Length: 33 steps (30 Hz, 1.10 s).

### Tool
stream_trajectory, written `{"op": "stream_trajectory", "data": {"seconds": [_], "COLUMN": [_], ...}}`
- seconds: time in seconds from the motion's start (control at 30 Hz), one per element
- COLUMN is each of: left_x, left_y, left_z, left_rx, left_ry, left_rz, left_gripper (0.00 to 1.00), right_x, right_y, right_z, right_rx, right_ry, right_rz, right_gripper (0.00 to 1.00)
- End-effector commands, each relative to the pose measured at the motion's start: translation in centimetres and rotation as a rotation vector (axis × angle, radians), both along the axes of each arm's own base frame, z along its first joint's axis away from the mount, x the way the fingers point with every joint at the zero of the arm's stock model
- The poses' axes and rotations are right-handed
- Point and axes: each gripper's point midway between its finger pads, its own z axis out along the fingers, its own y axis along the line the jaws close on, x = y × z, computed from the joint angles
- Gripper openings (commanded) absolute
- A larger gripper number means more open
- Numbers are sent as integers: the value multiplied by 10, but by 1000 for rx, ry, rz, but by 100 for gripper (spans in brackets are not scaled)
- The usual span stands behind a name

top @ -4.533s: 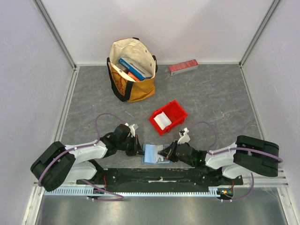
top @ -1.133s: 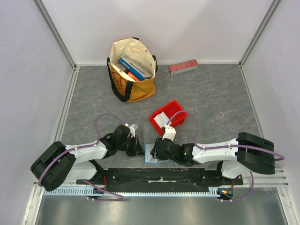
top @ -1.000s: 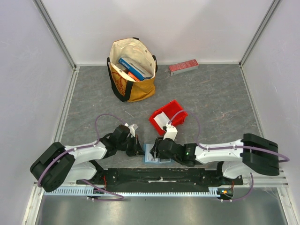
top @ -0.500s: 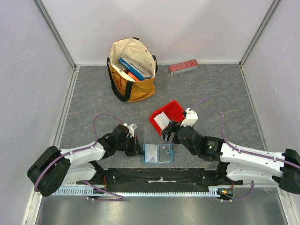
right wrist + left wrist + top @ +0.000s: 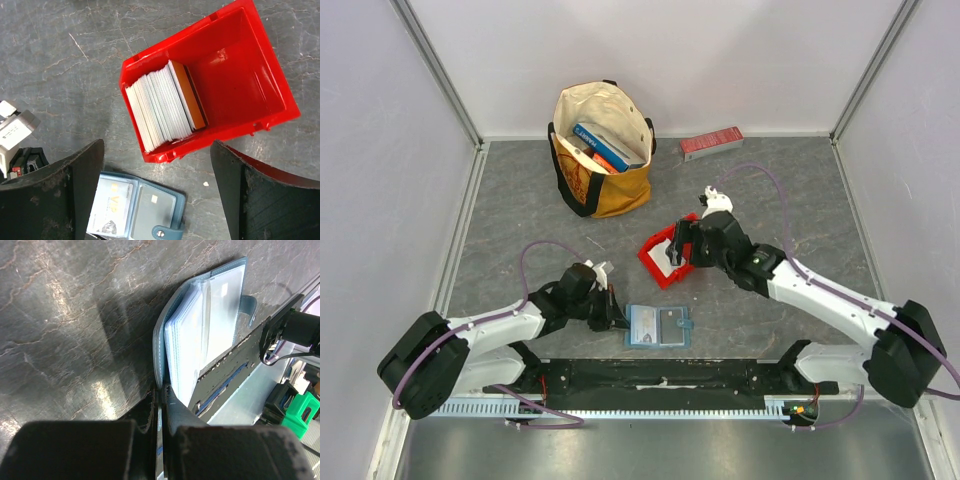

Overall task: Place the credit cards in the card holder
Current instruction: Pick up the credit card from the storage box.

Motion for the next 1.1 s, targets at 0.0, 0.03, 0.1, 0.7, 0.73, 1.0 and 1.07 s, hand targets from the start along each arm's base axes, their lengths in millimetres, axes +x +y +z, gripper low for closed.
{"op": "stream_trajectory", "data": {"seconds": [0.0,0.03,0.1,0.7,0.73,1.0,1.07], "left_x": [14,13,14,11,11,10,10], "left_y": [-9,-9,-9,-5,-4,-4,-4], "left_z": [19,19,18,14,14,12,13], "left_rx": [-33,-32,-30,-2,0,6,6], "left_ry": [-73,-72,-72,-51,-52,-50,-49], "left_rz": [-4,-4,-2,-1,1,-1,0], "left_gripper": [2,2,2,2,2,2,2], "right_x": [13,16,22,54,56,68,68], "right_y": [14,15,17,35,35,41,42], "right_z": [10,8,5,-29,-30,-45,-50], "right_rx": [16,12,19,13,13,35,41], "right_ry": [15,21,36,107,108,142,156], "right_rz": [129,137,157,221,224,269,284], "right_gripper": [94,94,94,96,96,98,98]}}
